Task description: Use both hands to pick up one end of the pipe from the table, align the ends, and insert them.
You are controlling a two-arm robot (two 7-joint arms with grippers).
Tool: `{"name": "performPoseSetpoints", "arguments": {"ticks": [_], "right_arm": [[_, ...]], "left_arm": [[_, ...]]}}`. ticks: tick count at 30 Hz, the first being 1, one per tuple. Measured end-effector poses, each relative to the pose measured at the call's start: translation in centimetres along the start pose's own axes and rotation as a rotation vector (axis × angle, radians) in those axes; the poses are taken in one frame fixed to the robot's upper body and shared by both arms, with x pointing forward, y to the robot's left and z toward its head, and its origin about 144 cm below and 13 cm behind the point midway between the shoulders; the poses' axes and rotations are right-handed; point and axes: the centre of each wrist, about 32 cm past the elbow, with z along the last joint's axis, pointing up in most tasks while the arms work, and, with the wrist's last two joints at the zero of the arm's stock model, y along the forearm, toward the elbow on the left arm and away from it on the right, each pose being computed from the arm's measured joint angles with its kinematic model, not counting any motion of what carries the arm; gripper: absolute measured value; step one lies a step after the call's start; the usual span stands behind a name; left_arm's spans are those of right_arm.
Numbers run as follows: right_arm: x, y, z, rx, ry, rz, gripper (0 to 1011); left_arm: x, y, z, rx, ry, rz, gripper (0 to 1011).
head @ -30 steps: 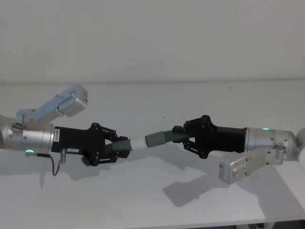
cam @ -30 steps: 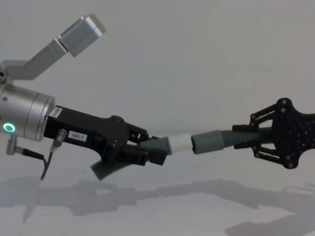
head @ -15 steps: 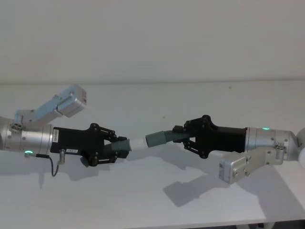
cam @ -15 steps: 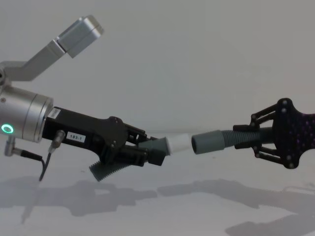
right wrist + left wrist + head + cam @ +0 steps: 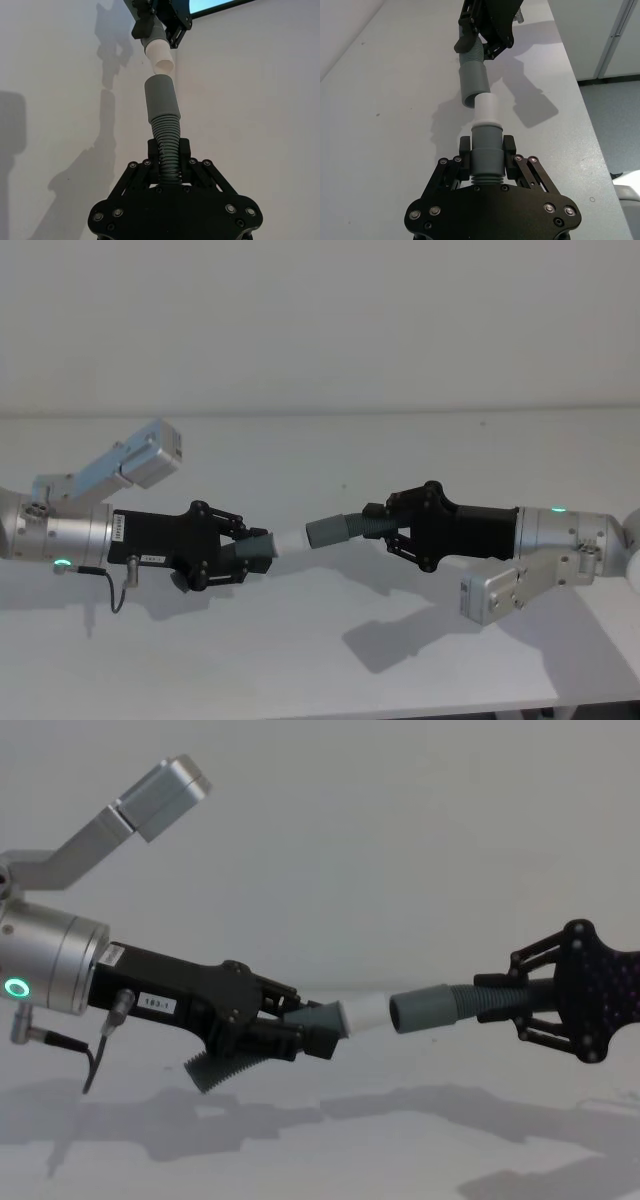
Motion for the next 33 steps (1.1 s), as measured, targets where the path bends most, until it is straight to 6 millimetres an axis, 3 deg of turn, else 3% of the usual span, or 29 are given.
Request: {"name": "performPoseSetpoints", "arguments": {"ticks": [33], "right_arm": [[0.0, 0.0, 0.0, 0.0, 0.0, -0.001, 204]], "left_arm": [[0.2, -0.53, -0.66, 0.003, 0.012, 0.011, 354]]}}
